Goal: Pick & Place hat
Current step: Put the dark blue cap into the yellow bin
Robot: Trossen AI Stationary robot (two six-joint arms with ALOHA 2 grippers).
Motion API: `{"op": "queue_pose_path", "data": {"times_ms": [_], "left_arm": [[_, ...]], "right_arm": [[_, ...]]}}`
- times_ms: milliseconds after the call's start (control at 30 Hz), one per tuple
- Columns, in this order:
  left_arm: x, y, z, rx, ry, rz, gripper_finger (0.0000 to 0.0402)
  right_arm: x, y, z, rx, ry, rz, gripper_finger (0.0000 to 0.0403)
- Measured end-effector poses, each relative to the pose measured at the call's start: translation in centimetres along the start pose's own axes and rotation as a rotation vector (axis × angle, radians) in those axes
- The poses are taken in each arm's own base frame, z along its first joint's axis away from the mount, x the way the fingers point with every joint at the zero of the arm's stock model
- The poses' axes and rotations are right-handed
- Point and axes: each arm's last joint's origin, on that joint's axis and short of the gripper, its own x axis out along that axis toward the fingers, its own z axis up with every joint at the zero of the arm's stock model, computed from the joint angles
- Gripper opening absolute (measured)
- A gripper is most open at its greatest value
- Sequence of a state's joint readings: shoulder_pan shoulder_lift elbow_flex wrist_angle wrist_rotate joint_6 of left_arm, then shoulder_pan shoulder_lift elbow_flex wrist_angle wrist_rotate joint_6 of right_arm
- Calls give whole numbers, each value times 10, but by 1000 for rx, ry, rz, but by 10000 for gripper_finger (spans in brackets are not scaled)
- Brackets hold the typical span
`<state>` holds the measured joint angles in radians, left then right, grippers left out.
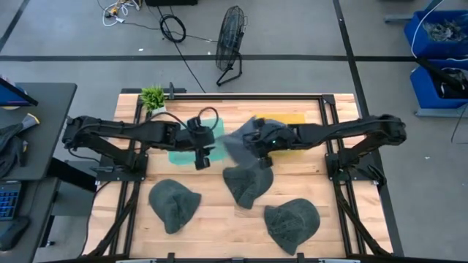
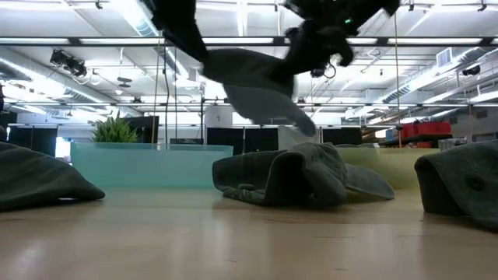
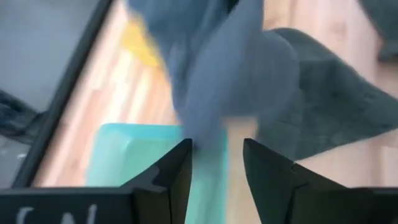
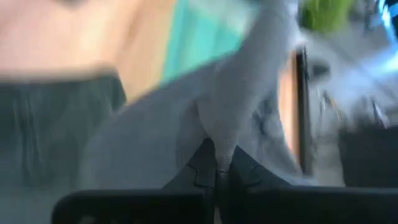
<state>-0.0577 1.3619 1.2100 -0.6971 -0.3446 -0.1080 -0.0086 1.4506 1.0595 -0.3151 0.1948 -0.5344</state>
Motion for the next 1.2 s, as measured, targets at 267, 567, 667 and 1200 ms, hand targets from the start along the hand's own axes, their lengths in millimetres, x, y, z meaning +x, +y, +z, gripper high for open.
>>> {"op": "queue_pose_path", "data": {"times_ms": [267,567,667,1200], "left_arm": [[-43,19,-3,-23,-101,99,154],[-71,30,-10,-92,-151,107,154],[-73,31,-10,-131,-163,111,153],[-73,35,-9,-192,-180,183,138]], "right_arm": [[-71,-18,-8,-242,341,106,6],[-87,-18,-50,-663,553,357,5],[-77,-15,-65,-716,589,406,4],[-33,1,-101,-783,424,537,6]]}}
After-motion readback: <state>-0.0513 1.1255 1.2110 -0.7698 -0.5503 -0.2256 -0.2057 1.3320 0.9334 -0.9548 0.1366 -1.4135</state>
